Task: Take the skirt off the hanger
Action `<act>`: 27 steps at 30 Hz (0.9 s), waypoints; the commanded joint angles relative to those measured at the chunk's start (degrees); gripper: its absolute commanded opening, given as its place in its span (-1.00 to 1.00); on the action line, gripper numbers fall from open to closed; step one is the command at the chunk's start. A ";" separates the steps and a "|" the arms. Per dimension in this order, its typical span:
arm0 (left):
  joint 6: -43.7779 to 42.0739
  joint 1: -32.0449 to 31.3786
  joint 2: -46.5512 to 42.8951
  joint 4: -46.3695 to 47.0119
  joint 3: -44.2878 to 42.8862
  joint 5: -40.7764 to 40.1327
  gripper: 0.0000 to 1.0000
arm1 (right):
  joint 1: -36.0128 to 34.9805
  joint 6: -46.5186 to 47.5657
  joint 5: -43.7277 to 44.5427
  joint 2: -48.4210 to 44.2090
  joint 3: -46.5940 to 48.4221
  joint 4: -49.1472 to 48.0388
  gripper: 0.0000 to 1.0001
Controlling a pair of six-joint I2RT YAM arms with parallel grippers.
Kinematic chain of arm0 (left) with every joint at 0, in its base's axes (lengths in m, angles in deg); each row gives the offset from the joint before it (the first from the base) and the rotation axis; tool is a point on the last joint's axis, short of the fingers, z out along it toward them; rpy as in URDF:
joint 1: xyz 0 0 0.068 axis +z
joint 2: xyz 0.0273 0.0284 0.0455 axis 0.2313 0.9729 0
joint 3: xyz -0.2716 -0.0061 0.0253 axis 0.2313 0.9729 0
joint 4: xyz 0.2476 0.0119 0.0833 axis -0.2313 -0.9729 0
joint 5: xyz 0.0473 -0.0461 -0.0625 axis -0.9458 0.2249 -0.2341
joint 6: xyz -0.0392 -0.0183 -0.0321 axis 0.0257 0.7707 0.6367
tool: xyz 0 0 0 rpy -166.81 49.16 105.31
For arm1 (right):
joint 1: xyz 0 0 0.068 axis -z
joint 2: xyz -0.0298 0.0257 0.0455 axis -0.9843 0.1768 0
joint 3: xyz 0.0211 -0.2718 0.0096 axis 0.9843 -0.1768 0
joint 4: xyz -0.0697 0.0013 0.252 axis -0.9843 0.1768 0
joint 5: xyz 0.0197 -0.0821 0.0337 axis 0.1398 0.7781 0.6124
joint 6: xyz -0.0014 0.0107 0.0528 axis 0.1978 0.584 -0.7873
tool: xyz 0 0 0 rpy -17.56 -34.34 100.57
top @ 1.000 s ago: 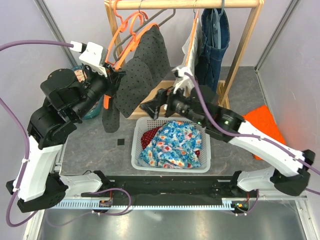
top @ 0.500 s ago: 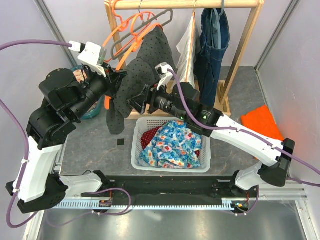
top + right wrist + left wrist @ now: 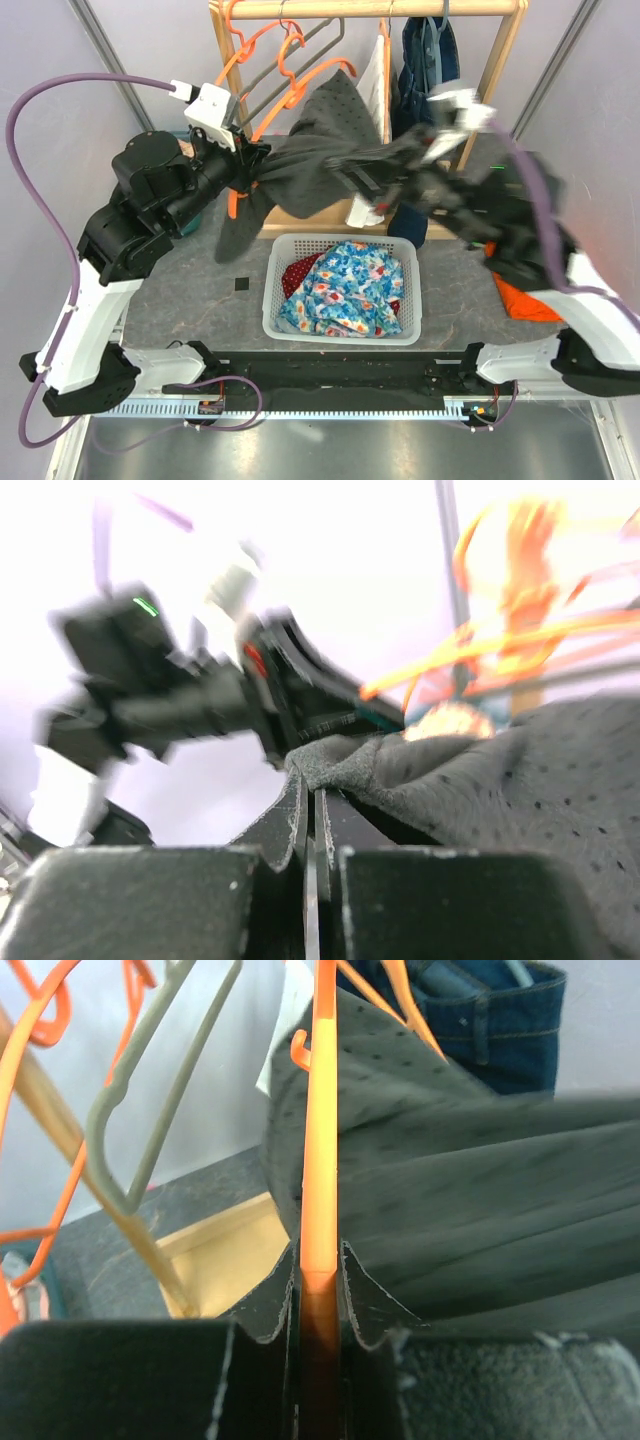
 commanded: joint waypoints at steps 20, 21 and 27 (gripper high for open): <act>-1.10 0.71 2.13 8.50 0.12 -5.54 -0.96 | 0.45 11.62 4.15 -20.45 17.07 2.84 -1.00; -1.01 0.71 2.39 8.50 -0.14 -5.54 -0.97 | 0.89 11.89 4.06 -22.03 16.02 1.88 -1.00; -0.75 0.71 3.09 8.59 -1.28 -5.37 -0.97 | 1.42 12.77 6.78 -16.00 23.21 10.64 -1.00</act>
